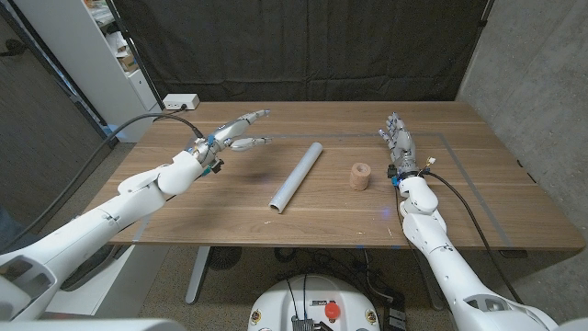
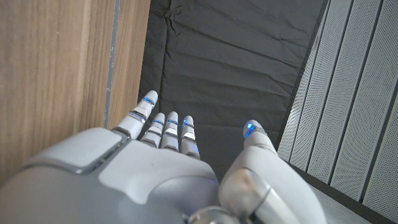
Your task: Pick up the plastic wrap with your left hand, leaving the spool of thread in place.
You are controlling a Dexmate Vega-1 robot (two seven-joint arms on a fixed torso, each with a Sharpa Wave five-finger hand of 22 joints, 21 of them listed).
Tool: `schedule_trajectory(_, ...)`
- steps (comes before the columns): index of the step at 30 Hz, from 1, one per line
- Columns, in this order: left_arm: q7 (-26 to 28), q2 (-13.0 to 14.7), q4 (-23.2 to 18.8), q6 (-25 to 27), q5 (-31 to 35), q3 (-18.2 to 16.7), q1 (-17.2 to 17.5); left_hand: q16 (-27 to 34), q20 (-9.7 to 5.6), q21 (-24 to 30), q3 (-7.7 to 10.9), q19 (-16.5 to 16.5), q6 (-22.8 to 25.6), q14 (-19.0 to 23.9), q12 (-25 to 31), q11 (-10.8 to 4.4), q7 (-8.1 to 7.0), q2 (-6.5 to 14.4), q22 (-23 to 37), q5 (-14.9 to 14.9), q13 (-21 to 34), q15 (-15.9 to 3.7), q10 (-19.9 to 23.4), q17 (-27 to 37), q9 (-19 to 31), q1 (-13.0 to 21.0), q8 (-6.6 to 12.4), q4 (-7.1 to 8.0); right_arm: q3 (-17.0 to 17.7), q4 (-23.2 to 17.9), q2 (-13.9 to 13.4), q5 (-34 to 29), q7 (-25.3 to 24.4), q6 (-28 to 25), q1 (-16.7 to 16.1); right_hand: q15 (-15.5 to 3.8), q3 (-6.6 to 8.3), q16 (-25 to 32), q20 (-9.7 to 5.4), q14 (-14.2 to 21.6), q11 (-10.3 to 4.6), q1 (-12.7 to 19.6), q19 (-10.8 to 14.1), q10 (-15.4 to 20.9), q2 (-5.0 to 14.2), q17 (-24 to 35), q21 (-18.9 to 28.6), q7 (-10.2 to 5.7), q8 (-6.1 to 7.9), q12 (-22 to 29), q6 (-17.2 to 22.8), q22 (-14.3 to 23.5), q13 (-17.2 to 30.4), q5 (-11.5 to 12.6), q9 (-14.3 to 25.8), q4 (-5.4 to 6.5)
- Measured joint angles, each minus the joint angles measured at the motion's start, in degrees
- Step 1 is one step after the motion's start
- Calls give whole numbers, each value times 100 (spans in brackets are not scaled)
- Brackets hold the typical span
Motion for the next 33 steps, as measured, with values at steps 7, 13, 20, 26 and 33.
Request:
schedule_trajectory(7, -55, 61, -81, 126, 275, 119, -146, 0, -22, 0, -1, 23, -51, 0, 0, 17, -11, -23, 0, 0, -27, 0, -45, 0, 0, 128, 0, 0, 15, 31, 3, 6, -8, 32, 28, -1, 0, 0, 0, 0, 0, 0, 0, 0, 0, 0, 0, 0, 0, 0, 0, 0, -22, 0, 0, 0)
schedule_trajectory(13, -103, 119, -173, 217, 493, 205, -240, 0, -61, 0, 23, 0, -93, -55, 0, -11, -13, -46, 0, 44, -53, -3, -73, 0, 0, 196, 0, 24, 18, 65, 15, 13, -10, 55, 51, 0, 0, 0, 0, -1, 0, -22, 0, 0, 22, 0, -22, 0, 0, 0, 0, 0, -26, 0, 0, 0)
schedule_trajectory(20, -174, 199, -283, 315, 710, 298, -316, 0, -61, 0, 22, 0, -112, -54, 0, -41, -32, -75, 0, 44, -53, -3, -104, 0, -1, 271, 0, 24, 16, 137, 43, 20, -1, 105, 96, -1, 0, 0, 0, -1, 0, -22, 0, 0, 22, -27, -22, 0, 0, 0, 0, 0, -49, 0, 0, 0)
schedule_trajectory(26, -190, 260, -384, 408, 914, 357, -348, 0, -101, 0, 38, 41, -153, -83, 0, -65, -73, -101, 0, 44, -79, -32, -126, 0, -1, 400, 0, 8, 11, 209, 66, 27, 13, 140, 134, -1, 0, 0, 0, -1, 0, -22, 0, -1, 22, -27, -22, 0, 0, 0, 0, 0, -53, 0, 0, 1)
schedule_trajectory(33, -187, 311, -483, 550, 1160, 416, -382, 0, -110, 22, 62, 95, -183, -55, 1, -177, -103, -123, 0, 88, -107, -60, -132, 0, -1, 579, 0, 33, 9, 263, 83, 29, 18, 165, 167, -1, 1, 0, 0, -1, 0, -22, 0, -1, 22, -27, -22, 0, 0, -45, 0, 0, -74, 0, 0, 1)
